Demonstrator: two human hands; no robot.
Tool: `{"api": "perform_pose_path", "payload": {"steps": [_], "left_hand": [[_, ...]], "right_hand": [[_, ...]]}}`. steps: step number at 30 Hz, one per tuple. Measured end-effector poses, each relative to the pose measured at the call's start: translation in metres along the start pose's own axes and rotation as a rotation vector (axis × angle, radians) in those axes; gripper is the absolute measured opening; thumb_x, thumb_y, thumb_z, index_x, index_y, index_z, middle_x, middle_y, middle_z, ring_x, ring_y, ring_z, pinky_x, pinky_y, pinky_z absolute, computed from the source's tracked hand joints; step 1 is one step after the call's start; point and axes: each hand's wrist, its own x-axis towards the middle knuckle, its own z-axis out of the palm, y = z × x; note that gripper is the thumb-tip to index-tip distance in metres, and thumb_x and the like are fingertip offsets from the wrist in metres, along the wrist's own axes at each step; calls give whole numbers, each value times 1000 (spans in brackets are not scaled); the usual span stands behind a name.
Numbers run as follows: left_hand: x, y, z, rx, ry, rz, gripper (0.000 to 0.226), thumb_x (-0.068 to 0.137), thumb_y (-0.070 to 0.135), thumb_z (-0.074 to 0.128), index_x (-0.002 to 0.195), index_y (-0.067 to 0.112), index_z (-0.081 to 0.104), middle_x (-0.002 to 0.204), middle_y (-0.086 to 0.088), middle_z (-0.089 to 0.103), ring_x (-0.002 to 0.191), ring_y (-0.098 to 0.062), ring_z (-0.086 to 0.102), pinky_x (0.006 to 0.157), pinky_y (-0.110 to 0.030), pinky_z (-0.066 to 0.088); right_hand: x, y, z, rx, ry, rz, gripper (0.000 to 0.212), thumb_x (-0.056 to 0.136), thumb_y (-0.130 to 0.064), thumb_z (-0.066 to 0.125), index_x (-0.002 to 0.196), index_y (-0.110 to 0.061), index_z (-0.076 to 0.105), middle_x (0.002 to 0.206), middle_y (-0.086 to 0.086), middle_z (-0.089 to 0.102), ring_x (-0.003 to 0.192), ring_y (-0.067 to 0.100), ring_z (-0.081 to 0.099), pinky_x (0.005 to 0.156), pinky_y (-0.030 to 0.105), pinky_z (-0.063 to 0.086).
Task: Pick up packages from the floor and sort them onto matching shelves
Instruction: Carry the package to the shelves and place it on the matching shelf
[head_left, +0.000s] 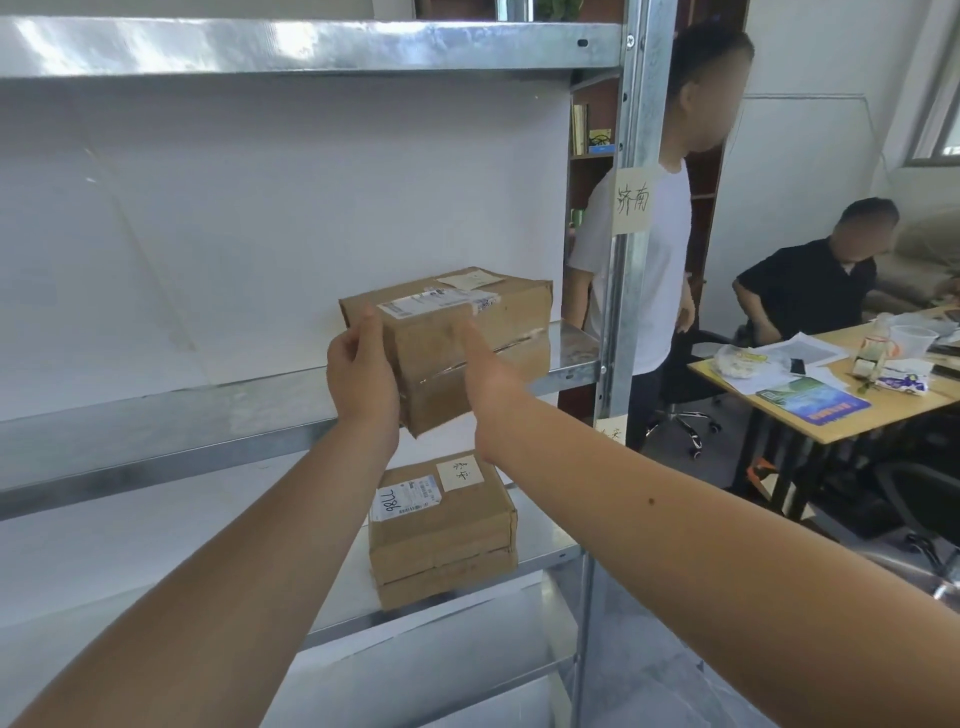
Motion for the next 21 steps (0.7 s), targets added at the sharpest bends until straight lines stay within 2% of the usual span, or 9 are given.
{"api": "perform_pose_path", "payload": {"steps": [2,4,7,8,11,14,16,19,21], "left_hand": [[-6,-2,-2,-8,-28,-11,86,71,84,60,131,23,69,128,1,75,118,-23,72,103,-49,59],[-12,-2,-4,36,-43,11,87,78,81,64,144,24,63,144,3,66,131,-19,63,112,-42,51],[-15,-5,-7,156,-40,83,75,86,49,83,152,26,53,139,5,62,123,-17,62,104,-41,55],[-14,-9,-9,166,-23,99,74,86,42,85,151,26,54,136,6,63,120,-18,64,102,-42,58],[-7,-13,-16,238,50,132,57,97,33,76,150,24,56,147,3,61,126,-21,58,105,-38,51],[5,-18,-26,296,84,131,56,101,36,70,153,30,51,155,3,55,139,-26,53,110,-46,51],[12,-19,-32,298,103,99,60,103,31,69,158,32,45,158,1,52,142,-26,53,111,-45,49],[22,-20,-36,304,133,41,65,101,25,72,159,30,42,160,-3,50,139,-27,54,100,-34,49],[22,-20,-35,299,146,36,67,100,24,74,158,30,41,159,-3,49,134,-25,55,94,-33,47]], "right_hand": [[-3,0,3,-36,-54,12,98,91,-84,57,164,-20,42,135,5,51,123,32,48,102,46,42],[-4,2,6,-29,-88,14,81,101,-72,54,162,-19,46,140,2,55,136,29,51,115,46,40],[-9,6,13,-5,-122,6,61,105,-59,59,150,-18,59,105,-4,57,106,19,58,99,41,45],[-11,7,16,-14,-138,7,60,104,-58,61,149,-19,60,109,-2,60,106,19,58,96,42,45],[-12,9,21,-19,-148,39,64,103,-61,58,153,-22,56,140,4,58,131,28,55,104,49,49],[-2,10,17,49,-109,43,62,105,-57,60,154,-21,51,121,4,56,132,28,58,114,51,52],[5,10,10,116,-81,32,60,106,-54,61,154,-21,50,112,3,54,127,27,61,110,50,55],[13,11,1,199,-78,29,59,105,-54,62,154,-24,50,130,5,61,120,25,64,96,47,54],[17,11,-4,236,-84,34,62,104,-55,63,157,-25,50,144,4,61,127,25,63,95,47,51]]}}
